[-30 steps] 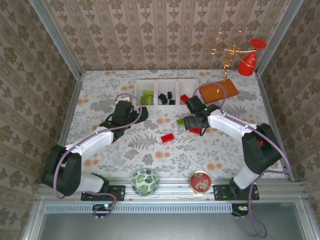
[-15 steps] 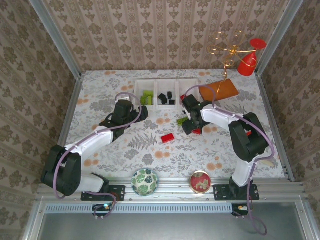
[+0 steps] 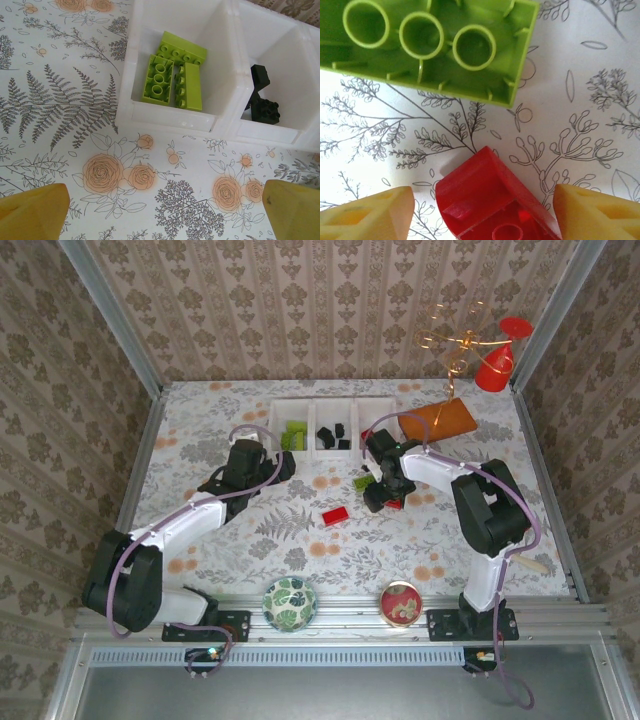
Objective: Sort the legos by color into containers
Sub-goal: Pick up the lego from the center of the table.
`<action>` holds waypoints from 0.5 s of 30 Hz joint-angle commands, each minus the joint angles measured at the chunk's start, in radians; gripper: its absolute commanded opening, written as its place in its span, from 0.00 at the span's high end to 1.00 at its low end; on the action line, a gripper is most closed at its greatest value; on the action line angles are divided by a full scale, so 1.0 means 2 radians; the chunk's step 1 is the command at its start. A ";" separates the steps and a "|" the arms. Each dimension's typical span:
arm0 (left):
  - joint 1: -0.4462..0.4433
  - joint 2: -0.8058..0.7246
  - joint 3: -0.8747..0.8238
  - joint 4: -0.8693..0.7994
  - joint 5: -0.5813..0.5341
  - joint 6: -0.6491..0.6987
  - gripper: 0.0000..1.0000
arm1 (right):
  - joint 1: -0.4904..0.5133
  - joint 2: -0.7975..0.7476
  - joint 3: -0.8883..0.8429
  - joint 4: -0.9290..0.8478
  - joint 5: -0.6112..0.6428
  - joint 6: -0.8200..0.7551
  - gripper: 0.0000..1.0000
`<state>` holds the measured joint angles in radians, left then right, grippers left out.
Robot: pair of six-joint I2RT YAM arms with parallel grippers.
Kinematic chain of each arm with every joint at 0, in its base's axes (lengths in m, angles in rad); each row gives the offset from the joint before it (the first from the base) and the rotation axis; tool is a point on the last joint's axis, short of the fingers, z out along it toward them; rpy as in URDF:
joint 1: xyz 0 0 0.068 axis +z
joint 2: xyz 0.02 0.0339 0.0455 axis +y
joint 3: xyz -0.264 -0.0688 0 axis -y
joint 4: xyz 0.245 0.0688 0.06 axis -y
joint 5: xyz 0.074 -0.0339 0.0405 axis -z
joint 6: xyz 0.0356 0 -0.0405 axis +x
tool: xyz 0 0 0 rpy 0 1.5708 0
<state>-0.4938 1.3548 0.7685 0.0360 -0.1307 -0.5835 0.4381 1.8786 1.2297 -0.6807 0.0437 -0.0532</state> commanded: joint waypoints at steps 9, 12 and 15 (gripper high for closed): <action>0.005 -0.012 0.005 -0.002 -0.007 0.001 0.00 | 0.000 -0.004 -0.012 -0.023 -0.004 0.018 0.43; 0.005 -0.012 0.005 -0.001 -0.007 0.000 0.00 | 0.002 0.000 -0.012 -0.018 -0.006 0.022 0.54; 0.006 -0.014 0.004 -0.001 -0.006 0.000 0.00 | 0.007 0.005 -0.011 -0.017 -0.004 0.024 0.62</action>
<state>-0.4892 1.3548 0.7685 0.0364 -0.1307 -0.5835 0.4423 1.8786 1.2156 -0.6998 0.0437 -0.0147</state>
